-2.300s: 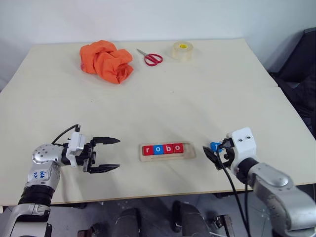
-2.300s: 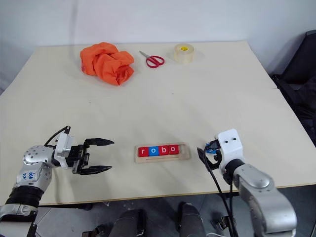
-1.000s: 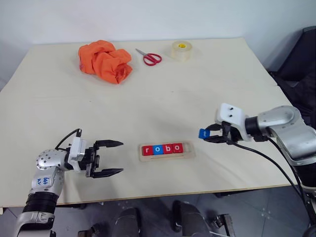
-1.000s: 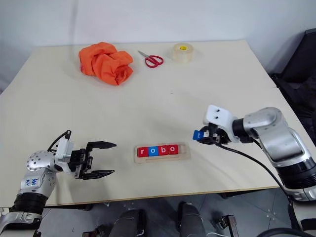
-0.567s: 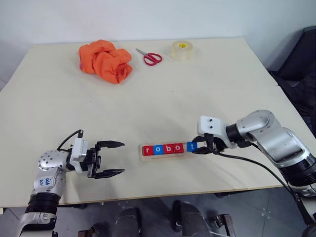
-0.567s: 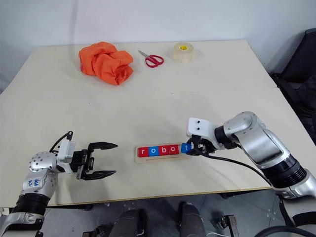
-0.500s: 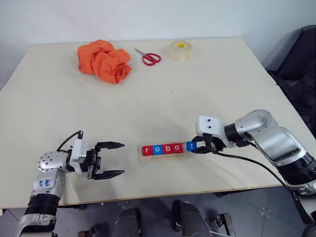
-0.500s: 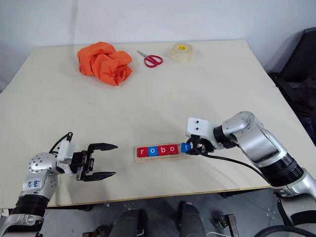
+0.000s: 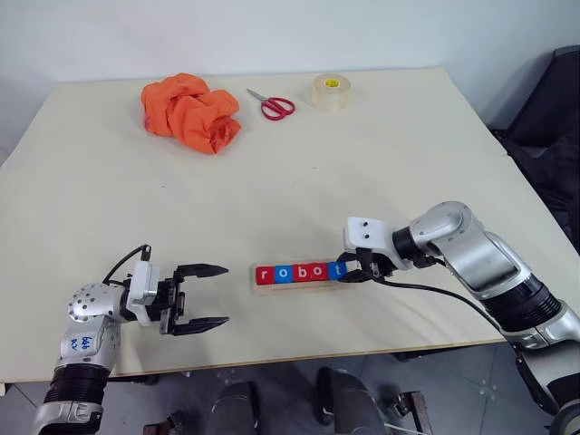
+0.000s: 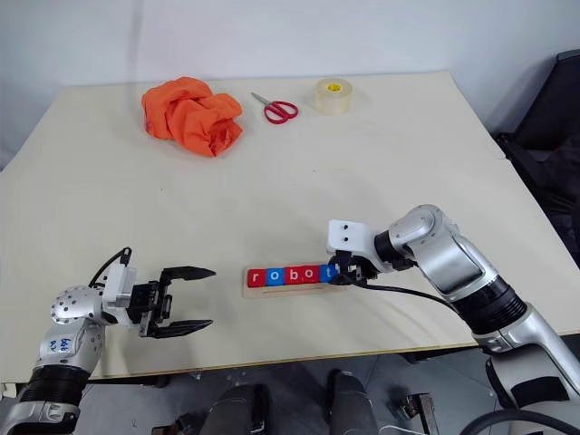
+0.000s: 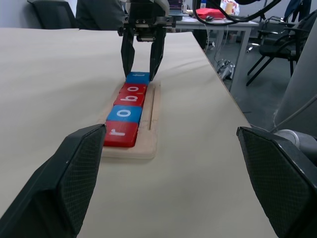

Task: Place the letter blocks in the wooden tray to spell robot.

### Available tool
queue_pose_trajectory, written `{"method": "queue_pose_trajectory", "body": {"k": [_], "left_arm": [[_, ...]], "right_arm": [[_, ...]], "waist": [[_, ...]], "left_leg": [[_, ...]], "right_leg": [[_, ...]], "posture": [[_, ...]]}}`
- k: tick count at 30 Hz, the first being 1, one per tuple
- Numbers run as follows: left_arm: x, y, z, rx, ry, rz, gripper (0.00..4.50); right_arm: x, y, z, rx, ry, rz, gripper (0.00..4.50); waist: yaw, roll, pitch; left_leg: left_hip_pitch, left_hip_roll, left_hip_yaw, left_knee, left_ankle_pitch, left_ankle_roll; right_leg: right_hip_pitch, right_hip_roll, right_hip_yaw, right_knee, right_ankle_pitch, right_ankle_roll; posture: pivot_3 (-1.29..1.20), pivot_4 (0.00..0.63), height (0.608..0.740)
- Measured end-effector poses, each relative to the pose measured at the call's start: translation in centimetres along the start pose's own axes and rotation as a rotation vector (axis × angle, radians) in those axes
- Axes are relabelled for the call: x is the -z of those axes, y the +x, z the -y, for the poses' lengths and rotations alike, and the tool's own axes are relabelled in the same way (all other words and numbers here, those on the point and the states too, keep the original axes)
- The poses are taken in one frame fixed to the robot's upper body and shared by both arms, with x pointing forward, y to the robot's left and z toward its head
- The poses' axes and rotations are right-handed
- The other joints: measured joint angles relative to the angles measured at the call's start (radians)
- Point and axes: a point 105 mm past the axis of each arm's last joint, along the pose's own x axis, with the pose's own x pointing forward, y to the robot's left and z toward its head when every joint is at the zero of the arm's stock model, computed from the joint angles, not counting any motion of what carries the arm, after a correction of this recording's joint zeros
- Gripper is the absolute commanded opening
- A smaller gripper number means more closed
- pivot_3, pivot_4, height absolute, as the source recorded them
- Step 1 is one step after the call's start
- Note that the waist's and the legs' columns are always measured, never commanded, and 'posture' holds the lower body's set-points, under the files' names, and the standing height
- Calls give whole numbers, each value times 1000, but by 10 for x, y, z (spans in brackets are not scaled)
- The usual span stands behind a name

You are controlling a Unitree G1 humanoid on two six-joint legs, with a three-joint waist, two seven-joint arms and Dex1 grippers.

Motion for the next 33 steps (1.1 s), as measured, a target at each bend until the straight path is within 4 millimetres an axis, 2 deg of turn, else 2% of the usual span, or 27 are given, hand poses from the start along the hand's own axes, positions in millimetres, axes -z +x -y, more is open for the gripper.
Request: {"method": "queue_pose_trajectory", "body": {"k": [8,15,19,21,23,27,33], "left_arm": [[-2,2,-4,2,13,2,4500],[-3,7,-12,-24,31,-8,4500],[3,8,-23,-113,51,-73,4500],[1,8,-25,-152,76,-71,4500],[0,2,-24,-177,77,-67,4500],[-12,-5,-27,-208,100,-26,4500],[-22,-29,-27,-240,96,-35,4500]], "right_arm": [[-2,-6,2,4,-15,-2,4471],[-5,-23,-1,33,-6,31,4471],[6,-27,-12,25,62,120,4471],[17,-37,-25,7,86,183,4471],[28,-49,-32,5,112,223,4471],[32,-73,-40,5,105,382,4471],[47,-92,-32,57,114,453,4471]], "waist": [[0,0,0],[1,0,0],[5,0,0],[12,-1,0],[16,-1,0],[16,-1,-1],[13,-1,-1]], "left_leg": [[0,0,0,0,0,0],[0,0,0,0,0,0],[0,0,0,0,0,0],[0,0,0,0,0,0],[0,-1,1,0,0,0],[2,0,0,1,0,0],[3,1,0,1,0,0]], "right_leg": [[0,0,0,0,0,0],[0,0,0,0,0,0],[0,0,0,0,0,0],[1,0,0,-1,0,0],[1,0,1,-1,0,1],[2,1,1,0,1,1],[3,1,1,1,1,1]], "posture": [[0,150,740],[0,150,740],[0,150,740],[0,150,740],[0,150,740],[0,150,740],[0,150,740]]}}
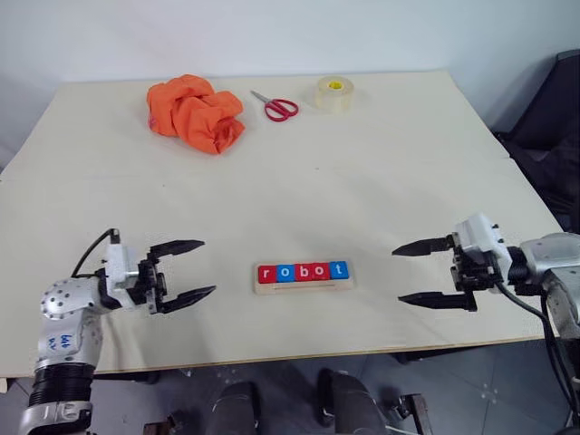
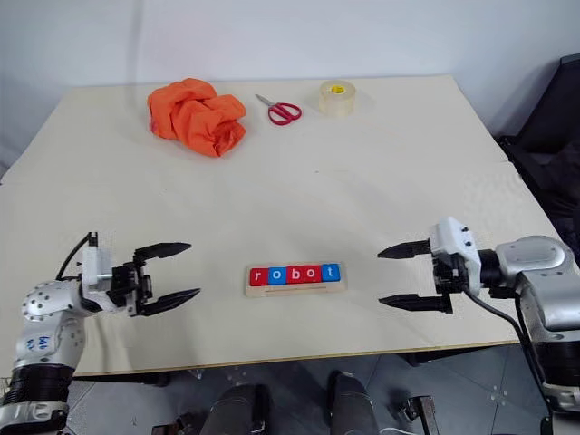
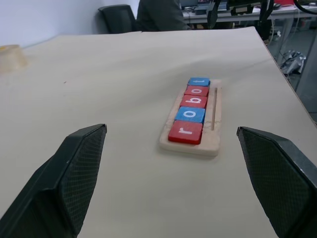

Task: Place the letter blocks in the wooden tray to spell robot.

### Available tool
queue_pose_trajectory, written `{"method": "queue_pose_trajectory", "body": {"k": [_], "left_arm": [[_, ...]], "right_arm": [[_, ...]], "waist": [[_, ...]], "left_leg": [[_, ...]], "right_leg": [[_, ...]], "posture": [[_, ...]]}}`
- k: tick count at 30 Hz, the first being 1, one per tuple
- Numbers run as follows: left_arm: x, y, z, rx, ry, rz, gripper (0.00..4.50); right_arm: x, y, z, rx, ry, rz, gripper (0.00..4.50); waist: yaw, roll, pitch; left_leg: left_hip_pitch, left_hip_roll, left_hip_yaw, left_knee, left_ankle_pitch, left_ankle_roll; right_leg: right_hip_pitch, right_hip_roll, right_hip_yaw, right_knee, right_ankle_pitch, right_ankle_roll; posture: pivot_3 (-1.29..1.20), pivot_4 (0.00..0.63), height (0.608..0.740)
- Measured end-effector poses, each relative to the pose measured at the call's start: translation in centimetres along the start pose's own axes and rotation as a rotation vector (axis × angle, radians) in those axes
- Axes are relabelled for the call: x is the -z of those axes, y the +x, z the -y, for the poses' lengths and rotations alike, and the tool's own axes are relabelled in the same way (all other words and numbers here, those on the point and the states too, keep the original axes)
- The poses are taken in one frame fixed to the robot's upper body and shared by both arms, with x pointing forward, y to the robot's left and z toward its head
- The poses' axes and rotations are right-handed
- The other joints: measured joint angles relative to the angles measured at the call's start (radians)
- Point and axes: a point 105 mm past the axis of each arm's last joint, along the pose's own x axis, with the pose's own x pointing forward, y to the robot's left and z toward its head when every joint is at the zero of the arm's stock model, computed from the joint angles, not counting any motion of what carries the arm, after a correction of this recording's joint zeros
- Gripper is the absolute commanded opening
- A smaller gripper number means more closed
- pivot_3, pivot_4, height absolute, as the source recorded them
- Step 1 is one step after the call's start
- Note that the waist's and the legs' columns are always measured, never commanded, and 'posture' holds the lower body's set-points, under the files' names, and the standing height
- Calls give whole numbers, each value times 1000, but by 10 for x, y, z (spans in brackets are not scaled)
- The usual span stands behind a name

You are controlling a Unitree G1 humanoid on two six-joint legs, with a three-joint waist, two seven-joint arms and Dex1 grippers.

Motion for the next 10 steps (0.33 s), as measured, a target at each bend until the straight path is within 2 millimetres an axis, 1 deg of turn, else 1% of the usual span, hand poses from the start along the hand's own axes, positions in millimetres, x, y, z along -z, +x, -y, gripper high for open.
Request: {"method": "queue_pose_trajectory", "body": {"k": [2,5,7,10], "left_arm": [[-1,-4,-3,-5,4,2,4500],[-1,-4,-4,-2,1,6,4500],[-3,-2,-6,-2,7,17,4500],[-4,0,-6,-3,10,30,4500]], "right_arm": [[-1,-6,8,22,-7,25,4471],[-6,-14,22,67,-34,48,4471],[-5,-16,26,78,-38,48,4471],[-2,-16,26,78,-38,47,4471]], "waist": [[0,0,0],[1,0,0],[1,0,0],[6,0,0]], "left_leg": [[0,0,0,0,0,0],[0,0,0,0,0,0],[0,0,0,0,0,-1],[0,0,1,1,0,-1]], "right_leg": [[0,0,0,0,0,0],[0,0,0,0,0,0],[0,0,0,0,0,0],[0,0,0,0,0,0]], "posture": [[0,150,740],[0,150,740],[0,150,740],[0,150,740]]}}
